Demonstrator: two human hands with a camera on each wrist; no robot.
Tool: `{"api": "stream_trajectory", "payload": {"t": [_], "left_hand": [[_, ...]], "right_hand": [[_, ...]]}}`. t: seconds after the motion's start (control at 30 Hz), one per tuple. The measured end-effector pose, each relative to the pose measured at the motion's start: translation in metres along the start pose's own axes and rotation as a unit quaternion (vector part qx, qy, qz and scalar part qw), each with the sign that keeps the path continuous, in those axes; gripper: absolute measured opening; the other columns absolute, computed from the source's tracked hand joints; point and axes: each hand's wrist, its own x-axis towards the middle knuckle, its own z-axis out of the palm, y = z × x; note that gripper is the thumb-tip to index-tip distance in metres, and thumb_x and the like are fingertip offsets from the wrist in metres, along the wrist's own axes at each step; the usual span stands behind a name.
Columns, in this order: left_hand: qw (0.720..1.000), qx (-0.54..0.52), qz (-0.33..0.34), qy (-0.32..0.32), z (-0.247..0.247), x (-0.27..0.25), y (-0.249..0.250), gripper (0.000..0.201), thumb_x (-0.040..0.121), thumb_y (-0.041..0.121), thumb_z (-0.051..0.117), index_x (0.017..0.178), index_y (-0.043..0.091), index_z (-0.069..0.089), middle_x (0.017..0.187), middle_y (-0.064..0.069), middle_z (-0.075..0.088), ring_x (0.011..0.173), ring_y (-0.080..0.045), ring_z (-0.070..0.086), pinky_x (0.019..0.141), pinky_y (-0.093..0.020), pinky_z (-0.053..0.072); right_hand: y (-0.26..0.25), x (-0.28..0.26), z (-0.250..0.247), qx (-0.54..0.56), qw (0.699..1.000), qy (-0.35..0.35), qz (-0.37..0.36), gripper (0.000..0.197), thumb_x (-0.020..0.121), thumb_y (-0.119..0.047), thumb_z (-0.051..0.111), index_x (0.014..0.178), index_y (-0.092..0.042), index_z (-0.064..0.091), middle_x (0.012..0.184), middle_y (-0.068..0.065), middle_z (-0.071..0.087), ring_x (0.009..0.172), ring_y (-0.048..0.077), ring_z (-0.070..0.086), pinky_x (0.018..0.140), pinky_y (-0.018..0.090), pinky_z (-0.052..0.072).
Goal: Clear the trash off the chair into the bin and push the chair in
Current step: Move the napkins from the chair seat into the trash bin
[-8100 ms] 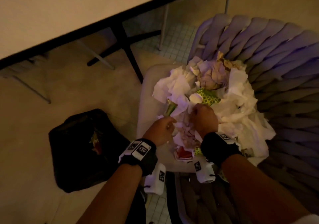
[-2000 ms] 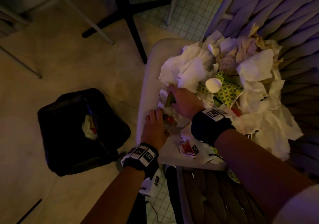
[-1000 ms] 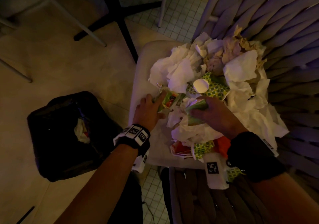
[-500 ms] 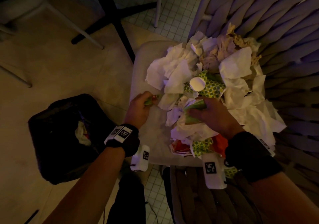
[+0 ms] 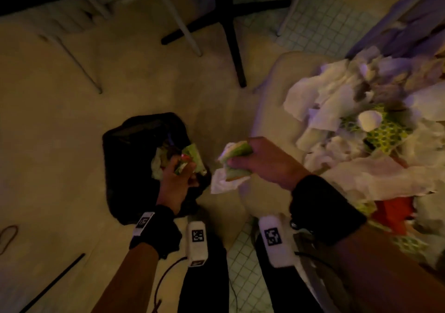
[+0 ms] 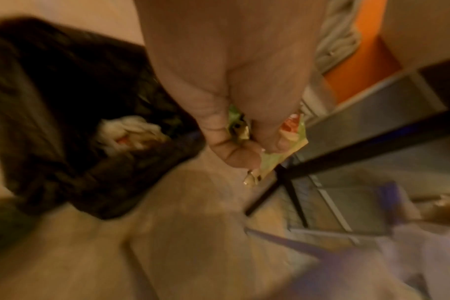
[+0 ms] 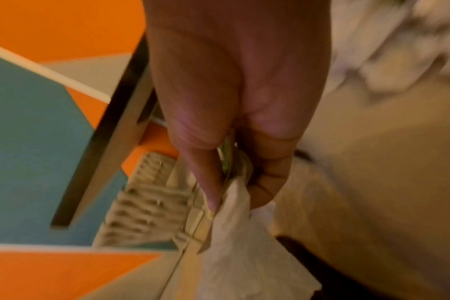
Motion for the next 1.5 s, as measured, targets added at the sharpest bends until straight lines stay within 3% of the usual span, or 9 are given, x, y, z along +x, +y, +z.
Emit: {"api": "stream_trajectory", "payload": {"t": [0.17,0.33,0.5,0.67,0.87,1.13,1.27,1.4,1.5], "left_hand": [[0.993,0.080,-0.067,0.053,-0.130,0.026,-0.056,0.003,0.097,0.017,0.050,0.095,0.015,0.051,0.086,-0.006,0.055,0.067,-0.016,0.053,0.061,-0.030,0.052],[0.975,0.206,-0.072,0.042,-0.197,0.077,-0.104,0.006,0.097,0.020,0.049,0.099,0.015,0.047,0.083,-0.008,0.052,0.067,-0.020,0.053,0.062,-0.033,0.049],[0.954,0.295,-0.053,0.025,-0.216,0.116,-0.145,0.035,0.095,0.031,0.052,0.124,0.012,0.045,0.108,-0.018,0.058,0.086,-0.031,0.058,0.073,-0.042,0.047],[0.957,0.274,-0.088,-0.048,-0.216,0.123,-0.153,0.107,0.074,0.047,0.075,0.149,0.039,0.000,0.159,-0.004,-0.001,0.143,-0.033,0.019,0.113,-0.052,0.028],[0.941,0.325,-0.072,-0.057,-0.209,0.109,-0.136,0.108,0.073,0.053,0.073,0.146,0.047,-0.006,0.160,0.006,-0.016,0.148,-0.024,-0.005,0.117,-0.053,0.019],[0.905,0.400,0.015,-0.147,-0.096,0.060,-0.059,0.041,0.092,0.028,0.058,0.129,0.012,0.052,0.137,-0.010,0.051,0.124,-0.026,0.049,0.099,-0.030,0.038],[0.875,0.411,0.097,-0.236,-0.005,0.036,-0.016,0.026,0.092,0.018,0.057,0.114,0.005,0.060,0.118,-0.014,0.061,0.106,-0.023,0.057,0.095,-0.032,0.045],[0.853,0.396,0.133,-0.314,0.099,0.019,0.024,0.031,0.080,0.029,0.051,0.103,0.010,0.062,0.107,-0.013,0.066,0.099,-0.031,0.064,0.087,-0.042,0.050],[0.840,0.394,0.187,-0.323,0.163,0.012,0.036,0.021,0.082,0.021,0.055,0.100,0.012,0.062,0.107,-0.011,0.063,0.098,-0.029,0.063,0.087,-0.041,0.050]], "right_hand": [[0.016,0.091,0.131,-0.076,0.994,-0.063,0.044,0.024,0.081,-0.007,0.066,0.104,0.002,0.064,0.093,0.015,0.064,0.090,0.025,0.061,0.074,0.032,0.046],[0.064,0.173,0.218,-0.136,0.988,-0.040,0.060,0.009,0.080,-0.008,0.066,0.086,-0.002,0.067,0.087,0.020,0.064,0.084,0.029,0.062,0.075,0.039,0.048],[0.107,0.221,0.263,-0.145,0.984,-0.010,0.100,0.036,0.088,-0.018,0.060,0.122,-0.006,0.059,0.121,0.016,0.062,0.111,0.031,0.060,0.088,0.037,0.048],[0.115,0.225,0.267,-0.132,0.979,-0.085,0.130,0.053,0.094,-0.024,0.052,0.144,-0.019,0.033,0.146,0.007,0.039,0.130,0.026,0.042,0.093,0.025,0.036],[0.119,0.210,0.250,-0.098,0.979,-0.111,0.138,0.061,0.091,-0.025,0.054,0.147,-0.023,0.028,0.152,0.003,0.035,0.138,0.022,0.035,0.114,0.040,0.031],[0.083,0.095,0.131,0.092,0.987,0.009,0.134,0.024,0.092,-0.003,0.051,0.116,-0.005,0.055,0.080,0.002,0.057,0.058,0.001,0.056,0.057,0.015,0.045],[0.071,0.016,0.015,0.006,0.980,0.199,0.020,0.023,0.079,-0.007,0.059,0.099,-0.016,0.065,0.080,0.001,0.065,0.068,0.010,0.059,0.067,0.027,0.047],[0.063,-0.046,-0.103,-0.166,0.864,0.476,-0.019,0.025,0.078,-0.001,0.059,0.101,-0.009,0.064,0.099,0.015,0.064,0.083,0.024,0.058,0.073,0.021,0.039],[0.066,-0.065,-0.168,-0.204,0.823,0.530,0.008,0.042,0.077,-0.009,0.066,0.118,-0.009,0.057,0.114,0.020,0.054,0.095,0.030,0.053,0.085,0.031,0.042]]}}
